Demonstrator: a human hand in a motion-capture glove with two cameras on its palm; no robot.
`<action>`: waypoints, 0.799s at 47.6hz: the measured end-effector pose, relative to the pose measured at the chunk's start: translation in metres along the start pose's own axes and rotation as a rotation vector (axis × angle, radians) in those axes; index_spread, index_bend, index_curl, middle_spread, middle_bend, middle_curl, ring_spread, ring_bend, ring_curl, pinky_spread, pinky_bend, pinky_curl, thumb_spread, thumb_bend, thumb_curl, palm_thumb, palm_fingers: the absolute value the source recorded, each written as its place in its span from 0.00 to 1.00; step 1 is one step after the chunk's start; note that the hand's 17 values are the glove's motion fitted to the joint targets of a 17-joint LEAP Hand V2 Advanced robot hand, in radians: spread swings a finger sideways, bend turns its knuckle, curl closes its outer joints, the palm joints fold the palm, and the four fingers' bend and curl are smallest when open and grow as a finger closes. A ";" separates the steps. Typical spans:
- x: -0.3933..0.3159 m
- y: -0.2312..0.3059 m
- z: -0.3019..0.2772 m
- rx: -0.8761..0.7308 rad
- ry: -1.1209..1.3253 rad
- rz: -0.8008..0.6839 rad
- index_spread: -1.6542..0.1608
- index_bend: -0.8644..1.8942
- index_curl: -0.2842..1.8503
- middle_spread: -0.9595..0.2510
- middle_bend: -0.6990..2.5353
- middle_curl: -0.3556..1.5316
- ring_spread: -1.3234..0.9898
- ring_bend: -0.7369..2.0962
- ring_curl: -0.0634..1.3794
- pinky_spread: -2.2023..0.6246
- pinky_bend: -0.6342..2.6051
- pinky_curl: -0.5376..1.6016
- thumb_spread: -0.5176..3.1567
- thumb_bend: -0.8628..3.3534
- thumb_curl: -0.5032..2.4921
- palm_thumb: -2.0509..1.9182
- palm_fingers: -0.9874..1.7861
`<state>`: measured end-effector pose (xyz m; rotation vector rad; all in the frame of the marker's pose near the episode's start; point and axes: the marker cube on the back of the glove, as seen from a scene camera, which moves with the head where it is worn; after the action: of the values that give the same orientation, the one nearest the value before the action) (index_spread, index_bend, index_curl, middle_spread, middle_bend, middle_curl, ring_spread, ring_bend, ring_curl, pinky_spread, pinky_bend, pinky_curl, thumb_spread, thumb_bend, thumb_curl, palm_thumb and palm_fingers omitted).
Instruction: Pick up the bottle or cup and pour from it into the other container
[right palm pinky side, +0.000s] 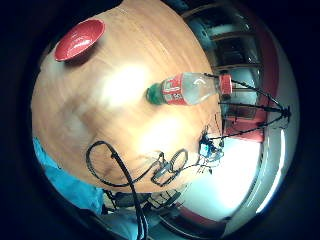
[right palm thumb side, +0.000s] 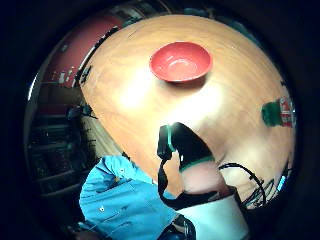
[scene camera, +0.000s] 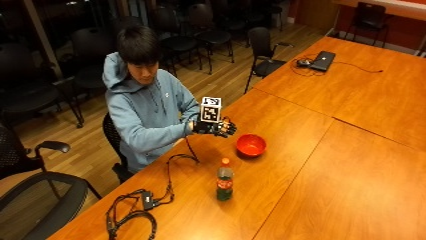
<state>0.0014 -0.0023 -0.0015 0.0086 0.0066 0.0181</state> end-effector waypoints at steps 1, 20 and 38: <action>0.002 0.000 -0.002 0.000 -0.009 0.006 0.77 0.37 0.18 0.80 0.27 0.22 0.61 0.35 0.10 0.83 0.35 0.31 0.32 0.25 0.21 0.61 0.43; 0.010 0.005 -0.004 0.056 0.109 -0.006 0.72 0.37 0.23 0.80 0.27 0.28 0.63 0.37 0.16 0.85 0.37 0.34 0.42 0.22 0.26 0.63 0.41; 0.028 0.029 -0.008 0.091 -0.001 0.046 0.72 0.37 0.25 0.80 0.27 0.31 0.64 0.39 0.19 0.86 0.38 0.36 0.44 0.20 0.28 0.64 0.40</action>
<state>0.0290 0.0269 -0.0093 0.0998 0.0064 0.0642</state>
